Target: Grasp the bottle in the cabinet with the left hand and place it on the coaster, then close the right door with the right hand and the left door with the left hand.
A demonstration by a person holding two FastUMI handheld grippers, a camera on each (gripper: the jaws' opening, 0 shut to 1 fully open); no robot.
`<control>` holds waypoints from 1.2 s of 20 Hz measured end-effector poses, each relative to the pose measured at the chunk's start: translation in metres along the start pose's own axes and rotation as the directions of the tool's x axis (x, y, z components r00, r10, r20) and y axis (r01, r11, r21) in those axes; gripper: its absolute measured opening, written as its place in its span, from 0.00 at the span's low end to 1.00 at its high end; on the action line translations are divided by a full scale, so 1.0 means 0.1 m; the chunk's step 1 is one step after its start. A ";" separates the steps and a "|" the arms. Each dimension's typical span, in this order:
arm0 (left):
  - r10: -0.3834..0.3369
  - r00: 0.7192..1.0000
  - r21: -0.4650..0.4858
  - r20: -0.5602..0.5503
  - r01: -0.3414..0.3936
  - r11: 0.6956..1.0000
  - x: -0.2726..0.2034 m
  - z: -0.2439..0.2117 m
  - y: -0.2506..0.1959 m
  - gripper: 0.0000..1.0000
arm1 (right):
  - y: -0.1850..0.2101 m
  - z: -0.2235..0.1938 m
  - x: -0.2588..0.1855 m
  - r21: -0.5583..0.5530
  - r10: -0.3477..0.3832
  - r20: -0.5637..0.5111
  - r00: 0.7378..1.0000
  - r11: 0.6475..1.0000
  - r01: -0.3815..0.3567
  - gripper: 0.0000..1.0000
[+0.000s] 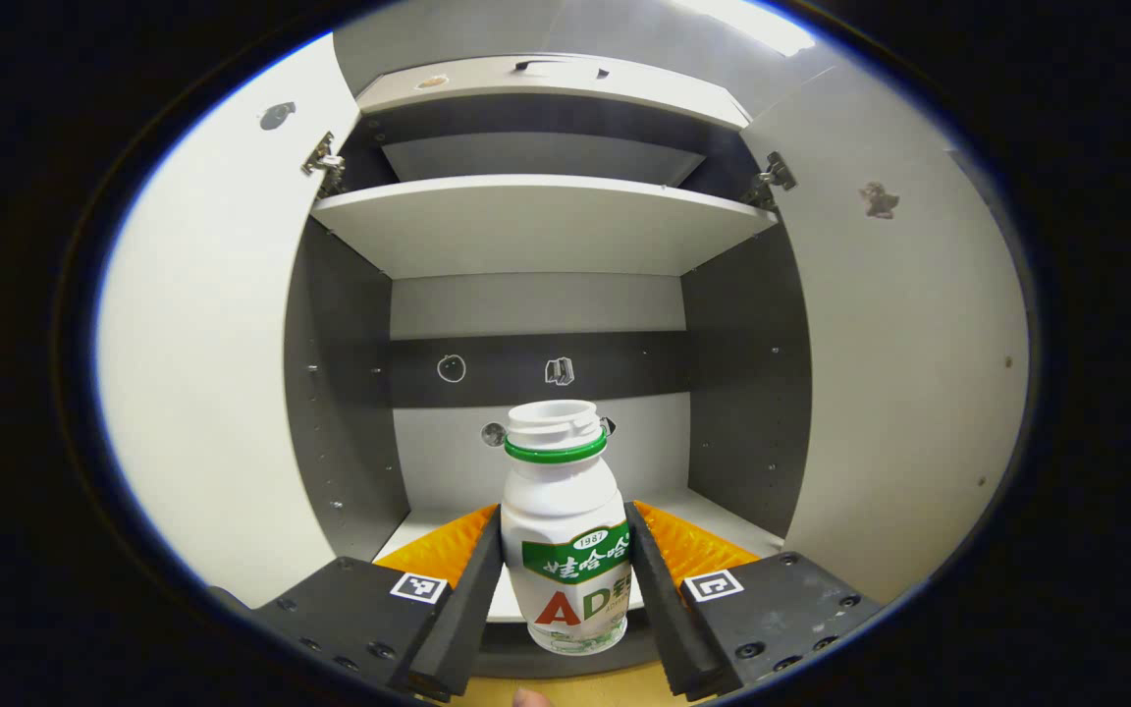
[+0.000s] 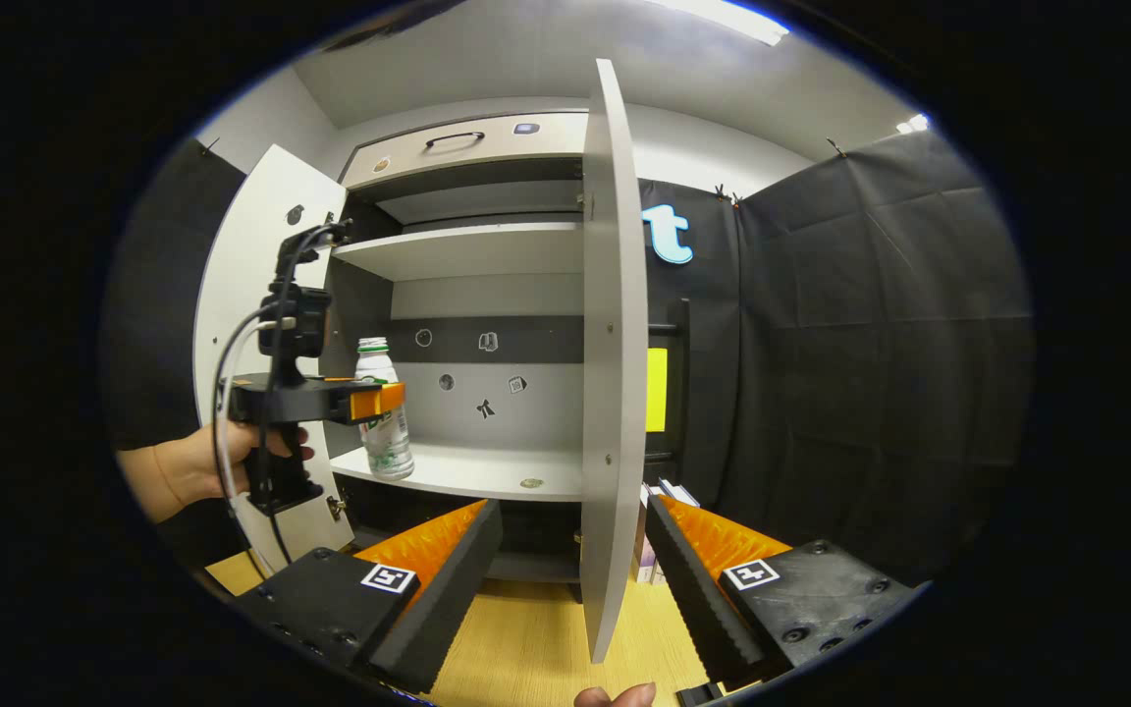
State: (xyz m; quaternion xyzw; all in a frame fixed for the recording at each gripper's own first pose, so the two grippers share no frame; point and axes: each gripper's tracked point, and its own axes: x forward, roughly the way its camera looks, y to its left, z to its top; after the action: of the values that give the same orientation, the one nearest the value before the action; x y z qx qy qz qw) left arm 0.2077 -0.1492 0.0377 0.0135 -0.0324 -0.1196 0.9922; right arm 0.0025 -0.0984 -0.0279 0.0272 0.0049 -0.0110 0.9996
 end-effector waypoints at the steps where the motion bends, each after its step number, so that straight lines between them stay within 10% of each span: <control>1: -0.001 1.000 0.014 0.003 0.001 1.000 -0.15 -0.04 0.03 0.73 | 0.04 0.03 -0.03 -0.005 0.002 0.006 1.000 1.000 -0.002 0.98; 24: -0.083 0.988 -0.066 -0.127 0.075 0.995 -1.78 -3.02 -0.50 0.73 | 0.42 0.23 0.05 -0.108 0.001 0.084 0.996 0.994 0.008 0.98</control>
State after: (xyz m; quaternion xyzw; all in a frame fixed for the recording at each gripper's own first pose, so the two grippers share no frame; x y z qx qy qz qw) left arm 0.0439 -0.1497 -0.2759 -0.0078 0.0365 -0.1584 0.9867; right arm 0.0087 -0.0575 -0.0024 -0.0273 -0.0366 -0.0135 0.9989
